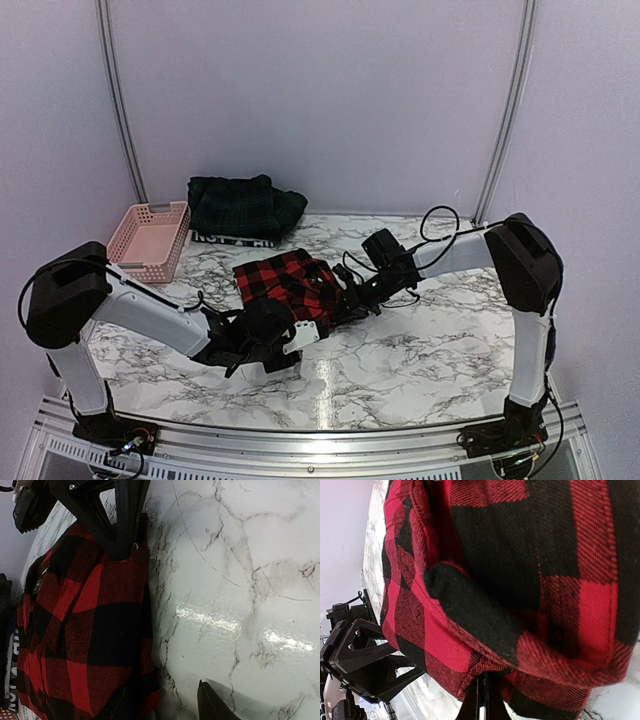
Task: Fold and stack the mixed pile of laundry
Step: Adjust the square-folded T-shirt at the center of the board.
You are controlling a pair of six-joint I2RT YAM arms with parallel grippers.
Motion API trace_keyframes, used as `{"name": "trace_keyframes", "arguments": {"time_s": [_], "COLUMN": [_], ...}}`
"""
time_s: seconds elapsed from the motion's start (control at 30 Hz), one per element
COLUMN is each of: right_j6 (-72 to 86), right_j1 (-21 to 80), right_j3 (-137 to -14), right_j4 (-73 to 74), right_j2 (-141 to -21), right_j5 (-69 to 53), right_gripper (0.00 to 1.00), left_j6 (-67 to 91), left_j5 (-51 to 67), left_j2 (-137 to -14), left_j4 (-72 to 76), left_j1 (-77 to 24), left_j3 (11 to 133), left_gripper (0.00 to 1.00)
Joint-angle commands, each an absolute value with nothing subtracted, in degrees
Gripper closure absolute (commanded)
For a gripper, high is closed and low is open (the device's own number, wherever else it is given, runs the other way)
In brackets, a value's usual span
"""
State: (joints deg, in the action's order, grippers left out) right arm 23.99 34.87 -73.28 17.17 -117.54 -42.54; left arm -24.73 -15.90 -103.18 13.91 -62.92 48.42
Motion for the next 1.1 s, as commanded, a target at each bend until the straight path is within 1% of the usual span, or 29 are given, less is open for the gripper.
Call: {"name": "trace_keyframes", "arguments": {"time_s": [0.0, 0.1, 0.17, 0.37, 0.4, 0.53, 0.87, 0.9, 1.0, 1.07], "right_j6": [23.66, 23.72, 23.93, 24.07, 24.08, 24.19, 25.25, 25.45, 25.77, 25.89], "right_j1": [35.4, 35.39, 35.36, 35.17, 35.11, 34.58, 32.54, 32.34, 32.05, 32.13], "right_j3": [-74.88, -74.62, -74.4, -74.31, -74.35, -74.38, -72.94, -72.94, -72.95, -73.24], "right_j4": [17.65, 17.55, 17.43, 17.4, 17.47, 17.58, 16.63, 16.43, 16.07, 15.7], "right_j2": [-117.82, -117.7, -117.69, -117.44, -117.39, -117.08, -116.29, -116.28, -116.19, -116.4], "right_j5": [-43.18, -43.15, -43.11, -42.81, -42.74, -42.27, -40.61, -40.6, -41.16, -42.75], "right_gripper": [1.0, 1.0, 1.0, 1.0, 1.0, 1.0, 1.0, 1.0, 1.0, 1.0], "left_j6": [-26.35, -26.91, -27.31, -29.7, -29.97, -31.18, -31.1, -30.88, -30.38, -30.0], "left_j5": [-19.66, -20.5, -21.53, -24.57, -25.04, -24.85, -21.6, -21.35, -20.02, -19.16], "left_j2": [-104.82, -104.83, -105.29, -105.7, -105.52, -104.2, -99.71, -99.75, -100.9, -101.53], "left_j4": [16.0, 16.25, 16.28, 15.6, 15.31, 14.5, 12.65, 12.17, 9.99, 9.66], "left_j1": [-63.02, -63.01, -63.02, -63.02, -63.02, -63.02, -63.02, -63.02, -63.02, -63.09], "left_j3": [50.84, 51.21, 51.53, 51.21, 51.12, 50.07, 46.6, 46.51, 47.28, 47.63], "left_gripper": [0.54, 0.58, 0.64, 0.91, 0.94, 0.99, 0.99, 0.96, 0.93, 0.84]}}
